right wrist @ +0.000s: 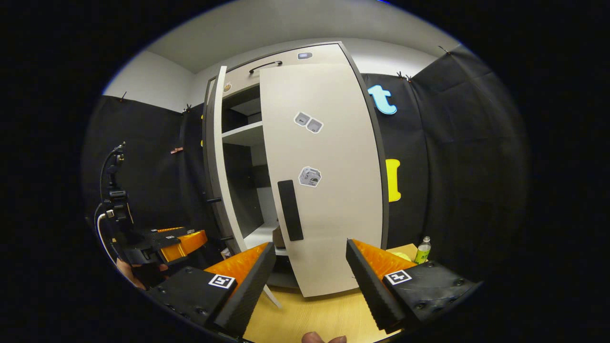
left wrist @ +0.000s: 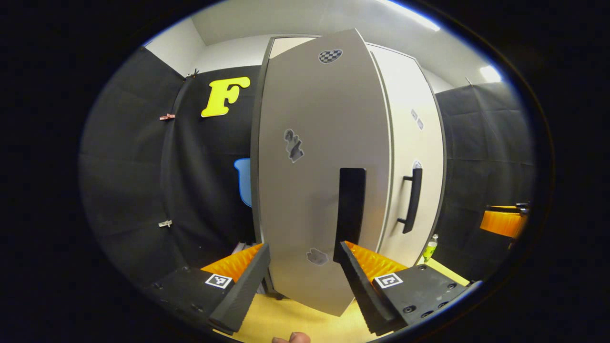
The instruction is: Grab one shoe with the right hand and put it into the shoe cabinet, grab the other shoe with the left hand and put it into the shoe cabinet; then close the right door with the right hand and the left door with the left hand.
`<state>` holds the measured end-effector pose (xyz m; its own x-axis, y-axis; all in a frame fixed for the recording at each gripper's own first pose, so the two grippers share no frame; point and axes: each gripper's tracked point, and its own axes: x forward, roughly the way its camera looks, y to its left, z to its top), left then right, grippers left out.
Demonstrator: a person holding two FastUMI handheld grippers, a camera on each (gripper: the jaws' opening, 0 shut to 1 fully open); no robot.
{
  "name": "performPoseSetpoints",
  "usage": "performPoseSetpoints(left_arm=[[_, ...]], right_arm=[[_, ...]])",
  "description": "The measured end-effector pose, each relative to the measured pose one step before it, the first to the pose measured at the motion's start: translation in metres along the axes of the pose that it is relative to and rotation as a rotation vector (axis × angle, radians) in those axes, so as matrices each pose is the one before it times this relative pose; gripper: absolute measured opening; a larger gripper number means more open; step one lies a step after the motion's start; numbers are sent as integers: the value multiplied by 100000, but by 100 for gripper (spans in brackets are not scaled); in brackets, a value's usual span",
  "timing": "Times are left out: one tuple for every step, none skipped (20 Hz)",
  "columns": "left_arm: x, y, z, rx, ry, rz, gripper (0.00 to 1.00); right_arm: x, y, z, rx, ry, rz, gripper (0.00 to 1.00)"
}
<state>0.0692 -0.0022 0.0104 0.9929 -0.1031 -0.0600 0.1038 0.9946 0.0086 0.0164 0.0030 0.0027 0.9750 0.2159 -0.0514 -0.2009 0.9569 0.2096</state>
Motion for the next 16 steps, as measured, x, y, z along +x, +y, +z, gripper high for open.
performPoseSetpoints(left_arm=[[-315, -425, -86, 99, 65, -675, 93], [-363, -417, -12, 157, 22, -651, 93], [-326, -327, -74, -97, 33, -488, 93], [-344, -303, -40, -386, 152, -673, 93], [-344, -148, 34, -553, -153, -388, 93], [-383, -181, 175, -368, -327, -401, 93], [-474, -43, 178, -25, -526, -43, 93], [-434, -12, 236, 264, -530, 63, 93], [-449, -33, 100, 239, -436, 41, 93], [-410, -82, 225, 145, -422, -134, 93], [-341, -74, 58, 77, -343, -299, 93], [-470, 102, 144, -95, -120, -3, 93], [-315, 81, -3, -97, -142, 30, 93], [-324, 21, 9, -365, -127, 53, 93], [-291, -96, -101, -484, -134, -289, 93], [-328, -191, -73, -483, 47, -285, 93]], right_arm=[[-148, 83, -18, 350, -34, -33, 98], [-109, 29, 37, 239, -114, 34, 98], [-118, 2, 4, -30, 28, -194, 98], [-41, -35, -132, -162, -39, -199, 98], [-14, -54, -95, -247, -80, -382, 98], [-136, -40, 33, -178, -205, -473, 98], [-116, 3, 66, -189, -338, -531, 98], [-95, 84, 2, -174, -401, -319, 98], [-134, 157, 34, -299, -265, -257, 98], [-209, 53, -34, -533, -154, -232, 98], [-65, 192, -38, -819, -230, -470, 98], [-49, 46, -20, -944, -255, -707, 98], [-4, 59, 65, -1066, -261, -723, 98], [-42, 85, 53, -947, -283, -402, 98], [-44, 126, -19, -1030, -291, -405, 98], [-92, 69, -68, -1203, -267, -524, 98]])
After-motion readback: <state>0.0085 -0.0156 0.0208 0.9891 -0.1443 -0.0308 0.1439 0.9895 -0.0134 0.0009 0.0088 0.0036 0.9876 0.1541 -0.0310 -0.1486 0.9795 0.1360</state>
